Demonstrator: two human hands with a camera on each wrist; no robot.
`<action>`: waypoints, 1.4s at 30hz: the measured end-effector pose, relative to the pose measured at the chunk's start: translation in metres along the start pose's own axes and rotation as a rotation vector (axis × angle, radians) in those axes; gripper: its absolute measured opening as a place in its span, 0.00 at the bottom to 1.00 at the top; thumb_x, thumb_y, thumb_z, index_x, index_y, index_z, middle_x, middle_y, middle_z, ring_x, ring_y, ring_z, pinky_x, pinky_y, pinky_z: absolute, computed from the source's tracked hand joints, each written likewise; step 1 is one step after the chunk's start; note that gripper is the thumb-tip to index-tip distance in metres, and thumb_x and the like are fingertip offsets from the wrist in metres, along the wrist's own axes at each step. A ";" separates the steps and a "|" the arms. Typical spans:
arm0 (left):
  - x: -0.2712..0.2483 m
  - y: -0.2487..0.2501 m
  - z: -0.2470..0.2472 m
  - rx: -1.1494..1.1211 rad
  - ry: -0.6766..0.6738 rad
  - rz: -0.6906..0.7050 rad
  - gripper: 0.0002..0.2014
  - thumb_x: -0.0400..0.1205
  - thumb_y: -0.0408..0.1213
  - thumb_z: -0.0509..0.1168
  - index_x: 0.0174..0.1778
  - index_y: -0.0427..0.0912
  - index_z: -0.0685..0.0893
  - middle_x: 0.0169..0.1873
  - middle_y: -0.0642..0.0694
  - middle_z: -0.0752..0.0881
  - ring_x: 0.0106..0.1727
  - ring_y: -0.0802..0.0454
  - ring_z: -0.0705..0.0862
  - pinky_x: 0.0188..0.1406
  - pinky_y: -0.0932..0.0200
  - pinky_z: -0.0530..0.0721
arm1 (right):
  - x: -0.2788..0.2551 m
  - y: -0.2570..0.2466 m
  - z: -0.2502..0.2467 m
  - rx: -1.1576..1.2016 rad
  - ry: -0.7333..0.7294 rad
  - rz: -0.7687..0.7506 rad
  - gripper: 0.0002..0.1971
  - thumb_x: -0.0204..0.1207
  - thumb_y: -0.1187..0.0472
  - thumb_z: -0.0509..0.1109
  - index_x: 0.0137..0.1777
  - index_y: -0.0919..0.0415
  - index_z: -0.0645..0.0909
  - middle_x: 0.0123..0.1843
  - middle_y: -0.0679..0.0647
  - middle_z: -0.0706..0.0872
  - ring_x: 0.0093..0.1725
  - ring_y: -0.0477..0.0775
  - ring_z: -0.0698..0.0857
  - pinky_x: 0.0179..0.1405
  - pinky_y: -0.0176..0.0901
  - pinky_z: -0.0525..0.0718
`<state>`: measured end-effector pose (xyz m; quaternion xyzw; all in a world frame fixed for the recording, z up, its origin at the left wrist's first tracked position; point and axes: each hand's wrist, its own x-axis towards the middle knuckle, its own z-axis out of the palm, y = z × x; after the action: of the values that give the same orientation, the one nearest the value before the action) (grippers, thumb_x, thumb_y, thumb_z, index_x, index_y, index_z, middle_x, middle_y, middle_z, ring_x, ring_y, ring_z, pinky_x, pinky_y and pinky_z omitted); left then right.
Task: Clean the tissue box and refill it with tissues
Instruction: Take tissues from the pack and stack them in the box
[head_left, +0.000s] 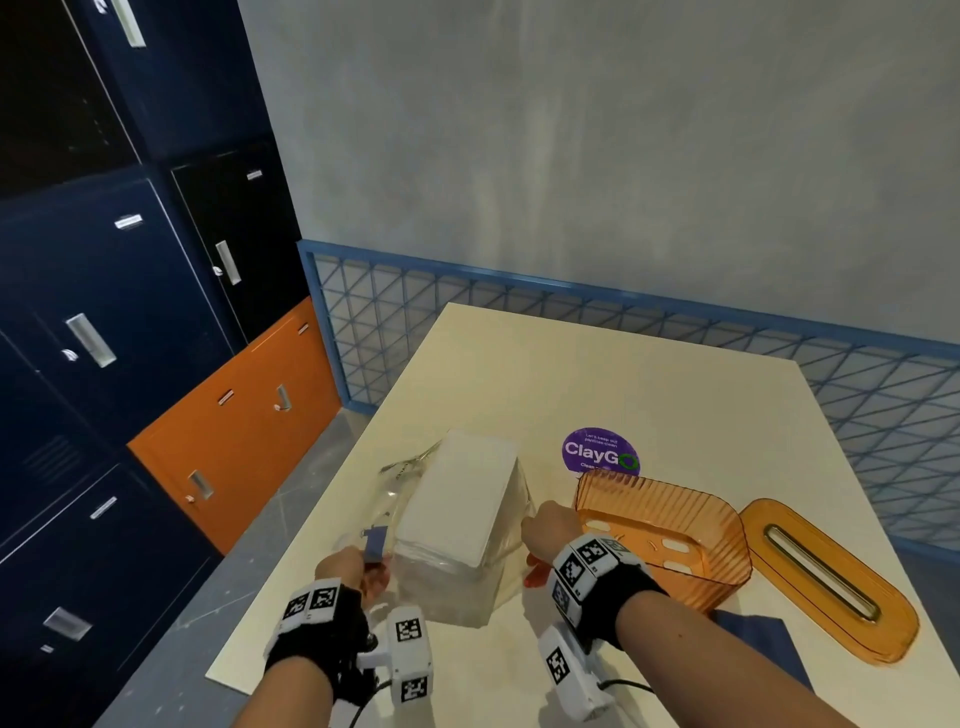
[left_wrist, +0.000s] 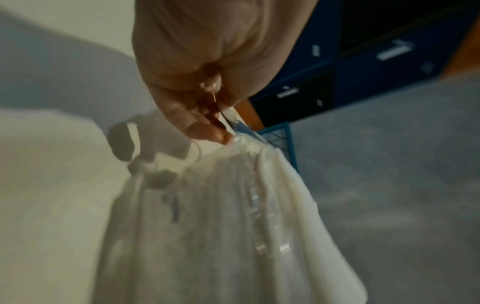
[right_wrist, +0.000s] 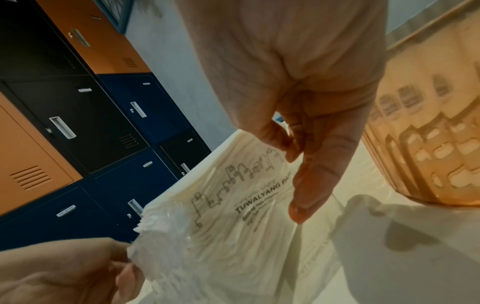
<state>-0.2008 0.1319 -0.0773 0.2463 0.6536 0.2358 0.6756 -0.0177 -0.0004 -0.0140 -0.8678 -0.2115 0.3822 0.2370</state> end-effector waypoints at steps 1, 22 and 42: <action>-0.007 0.004 0.000 0.135 0.080 0.089 0.07 0.85 0.26 0.52 0.50 0.27 0.74 0.31 0.31 0.87 0.28 0.42 0.83 0.22 0.56 0.81 | 0.001 0.001 0.001 -0.037 -0.006 -0.011 0.16 0.82 0.64 0.55 0.58 0.73 0.79 0.61 0.70 0.85 0.43 0.60 0.82 0.54 0.49 0.88; -0.077 -0.017 0.103 1.601 0.115 1.107 0.25 0.82 0.56 0.57 0.68 0.43 0.71 0.67 0.44 0.72 0.69 0.44 0.71 0.59 0.49 0.76 | -0.009 0.112 -0.138 -0.577 0.456 0.064 0.19 0.81 0.58 0.58 0.70 0.61 0.65 0.70 0.60 0.70 0.69 0.62 0.73 0.62 0.52 0.78; -0.091 -0.015 0.111 1.699 0.131 1.074 0.14 0.86 0.31 0.51 0.68 0.38 0.70 0.65 0.43 0.77 0.65 0.46 0.80 0.58 0.56 0.80 | -0.011 0.132 -0.138 -0.553 0.234 0.093 0.08 0.79 0.71 0.61 0.51 0.68 0.81 0.56 0.62 0.88 0.56 0.58 0.87 0.45 0.39 0.82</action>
<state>-0.0934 0.0596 -0.0144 0.8950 0.4434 -0.0218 0.0431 0.1051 -0.1459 -0.0011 -0.9462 -0.2391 0.2180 -0.0034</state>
